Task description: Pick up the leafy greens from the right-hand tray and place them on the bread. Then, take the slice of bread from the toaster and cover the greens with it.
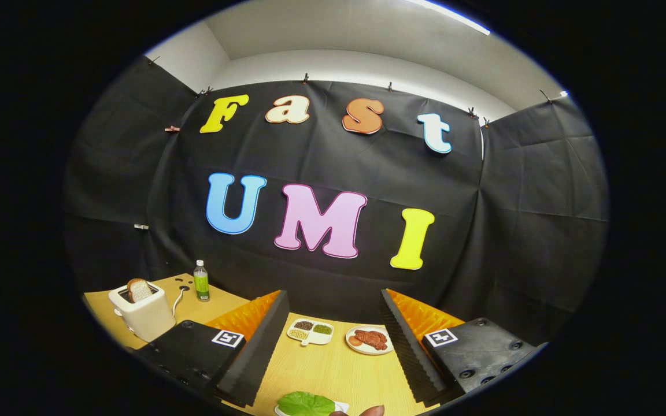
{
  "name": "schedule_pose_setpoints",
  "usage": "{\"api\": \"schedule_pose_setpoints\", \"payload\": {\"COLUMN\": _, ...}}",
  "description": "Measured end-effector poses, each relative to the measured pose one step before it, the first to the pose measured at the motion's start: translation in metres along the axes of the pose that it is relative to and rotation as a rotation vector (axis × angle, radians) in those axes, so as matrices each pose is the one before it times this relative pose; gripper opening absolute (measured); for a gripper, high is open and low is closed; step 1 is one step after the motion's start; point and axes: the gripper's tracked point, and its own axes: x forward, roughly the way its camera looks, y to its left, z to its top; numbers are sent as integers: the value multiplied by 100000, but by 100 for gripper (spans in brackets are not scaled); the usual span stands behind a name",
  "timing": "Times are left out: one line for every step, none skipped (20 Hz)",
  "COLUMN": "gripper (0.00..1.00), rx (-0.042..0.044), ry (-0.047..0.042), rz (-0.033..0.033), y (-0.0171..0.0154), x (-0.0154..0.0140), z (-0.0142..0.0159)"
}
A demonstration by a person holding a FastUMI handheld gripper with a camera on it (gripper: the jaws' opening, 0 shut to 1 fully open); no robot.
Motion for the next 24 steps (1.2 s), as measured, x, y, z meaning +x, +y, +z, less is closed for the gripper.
{"api": "schedule_pose_setpoints", "payload": {"gripper": 97, "rx": -351, "ry": -199, "rz": 223, "y": 23, "x": 30, "z": 69}}
{"api": "schedule_pose_setpoints", "payload": {"gripper": 97, "rx": -409, "ry": -34, "rz": 251, "y": 63, "x": -3, "z": 39}}
{"api": "schedule_pose_setpoints", "payload": {"gripper": 97, "rx": -415, "ry": -16, "rz": 530, "y": 92, "x": -22, "z": 16}}
{"api": "schedule_pose_setpoints", "payload": {"gripper": 97, "rx": -328, "ry": -148, "rz": 400, "y": 39, "x": 32, "z": 75}}
{"api": "schedule_pose_setpoints", "payload": {"gripper": 97, "rx": 236, "ry": -14, "rz": 925, "y": 119, "x": 12, "z": -16}}
{"api": "schedule_pose_setpoints", "payload": {"gripper": 97, "rx": 960, "ry": 570, "rz": 862, "y": 38, "x": 41, "z": -135}}
{"api": "schedule_pose_setpoints", "payload": {"gripper": 97, "rx": 1387, "ry": 1104, "rz": 1588, "y": 58, "x": 124, "z": -300}}
{"api": "schedule_pose_setpoints", "payload": {"gripper": 97, "rx": 1415, "ry": 1530, "rz": 1455, "y": 125, "x": 146, "z": -472}}
{"api": "schedule_pose_setpoints", "payload": {"gripper": 97, "rx": 827, "ry": 2693, "rz": 1410, "y": 236, "x": 226, "z": -808}}
{"api": "schedule_pose_setpoints", "payload": {"gripper": 97, "rx": -67, "ry": 4034, "rz": 945, "y": 16, "x": 151, "z": -1280}}
{"api": "schedule_pose_setpoints", "payload": {"gripper": 97, "rx": -1035, "ry": 4778, "rz": 1324, "y": 22, "x": 178, "z": -1556}}
{"api": "schedule_pose_setpoints", "payload": {"gripper": 97, "rx": -1746, "ry": 5108, "rz": 1510, "y": 167, "x": -113, "z": -1868}}
{"api": "schedule_pose_setpoints", "payload": {"gripper": 97, "rx": -1712, "ry": 5383, "rz": 1739, "y": 42, "x": 165, "z": -2123}}
{"api": "schedule_pose_setpoints", "payload": {"gripper": 97, "rx": -1355, "ry": 5176, "rz": 1522, "y": 60, "x": 80, "z": -2223}}
{"api": "schedule_pose_setpoints", "payload": {"gripper": 97, "rx": -709, "ry": 5637, "rz": 2013, "y": 223, "x": 126, "z": -2297}}
{"api": "schedule_pose_setpoints", "payload": {"gripper": 98, "rx": -394, "ry": 5708, "rz": 1765, "y": 194, "x": 224, "z": -2180}}
{"api": "schedule_pose_setpoints", "payload": {"gripper": 98, "rx": -316, "ry": 5781, "rz": 1613, "y": 93, "x": 454, "z": -2271}}
{"api": "schedule_pose_setpoints", "payload": {"gripper": 97, "rx": -212, "ry": 5190, "rz": 1801, "y": 186, "x": 619, "z": -2105}}
{"api": "schedule_pose_setpoints", "payload": {"gripper": 97, "rx": -333, "ry": 5160, "rz": 1961, "y": 267, "x": 663, "z": -2053}}
{"api": "schedule_pose_setpoints", "payload": {"gripper": 96, "rx": -267, "ry": 5341, "rz": 1726, "y": 308, "x": 776, "z": -2036}}
{"api": "schedule_pose_setpoints", "payload": {"gripper": 96, "rx": 101, "ry": 4448, "rz": 1772, "y": 269, "x": 564, "z": -1740}}
{"api": "schedule_pose_setpoints", "payload": {"gripper": 95, "rx": 247, "ry": 4403, "rz": 1389, "y": 184, "x": 878, "z": -1645}}
{"api": "schedule_pose_setpoints", "payload": {"gripper": 95, "rx": -57, "ry": 3864, "rz": 979, "y": 60, "x": 995, "z": -1478}}
{"api": "schedule_pose_setpoints", "payload": {"gripper": 95, "rx": -330, "ry": 3340, "rz": 557, "y": -41, "x": 989, "z": -1346}}
